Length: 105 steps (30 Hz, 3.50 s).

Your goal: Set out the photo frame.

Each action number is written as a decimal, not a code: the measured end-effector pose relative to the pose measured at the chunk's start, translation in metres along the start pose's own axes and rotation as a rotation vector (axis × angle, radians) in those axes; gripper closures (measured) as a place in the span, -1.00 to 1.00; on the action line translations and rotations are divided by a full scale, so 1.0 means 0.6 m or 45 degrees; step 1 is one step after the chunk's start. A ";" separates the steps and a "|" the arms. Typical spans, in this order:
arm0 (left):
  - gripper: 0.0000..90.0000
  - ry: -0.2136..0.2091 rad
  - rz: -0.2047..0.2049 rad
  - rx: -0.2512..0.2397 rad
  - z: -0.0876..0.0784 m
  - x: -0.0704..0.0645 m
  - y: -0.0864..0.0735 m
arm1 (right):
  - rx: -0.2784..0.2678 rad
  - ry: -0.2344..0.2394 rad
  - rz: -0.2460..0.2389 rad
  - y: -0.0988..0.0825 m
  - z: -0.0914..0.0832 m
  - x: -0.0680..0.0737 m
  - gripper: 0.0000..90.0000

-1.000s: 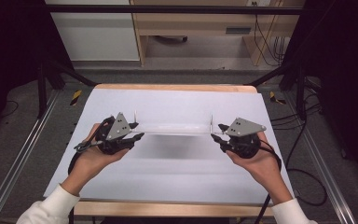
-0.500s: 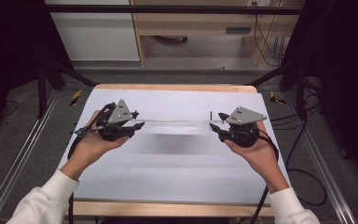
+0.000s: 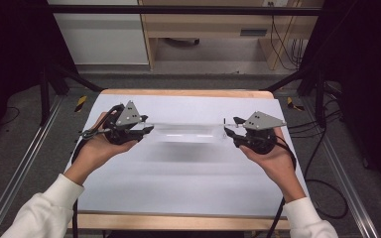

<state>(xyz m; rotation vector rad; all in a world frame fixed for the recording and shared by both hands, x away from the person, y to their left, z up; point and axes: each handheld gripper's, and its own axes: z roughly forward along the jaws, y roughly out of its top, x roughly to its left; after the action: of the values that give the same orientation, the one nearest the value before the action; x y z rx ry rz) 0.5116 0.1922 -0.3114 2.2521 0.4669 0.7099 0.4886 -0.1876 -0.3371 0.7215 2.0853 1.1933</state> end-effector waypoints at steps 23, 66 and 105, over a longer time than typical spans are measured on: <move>-0.08 0.087 -0.120 -0.159 0.001 0.045 0.007 | 0.029 -0.035 0.047 0.023 0.027 -0.035 0.23; -0.77 0.107 -0.632 -0.048 0.022 -0.013 -0.264 | -0.036 -0.013 0.359 0.058 0.120 -0.133 0.08; -0.76 0.089 -0.622 -0.014 0.029 -0.021 -0.270 | -0.056 -0.085 0.470 0.055 0.159 -0.149 -0.31</move>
<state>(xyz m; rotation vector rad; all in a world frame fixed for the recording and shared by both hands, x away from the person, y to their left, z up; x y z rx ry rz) 0.4930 0.2862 -0.4440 1.9906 0.9996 0.5314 0.6227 -0.1847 -0.3238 1.1452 1.9164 1.3837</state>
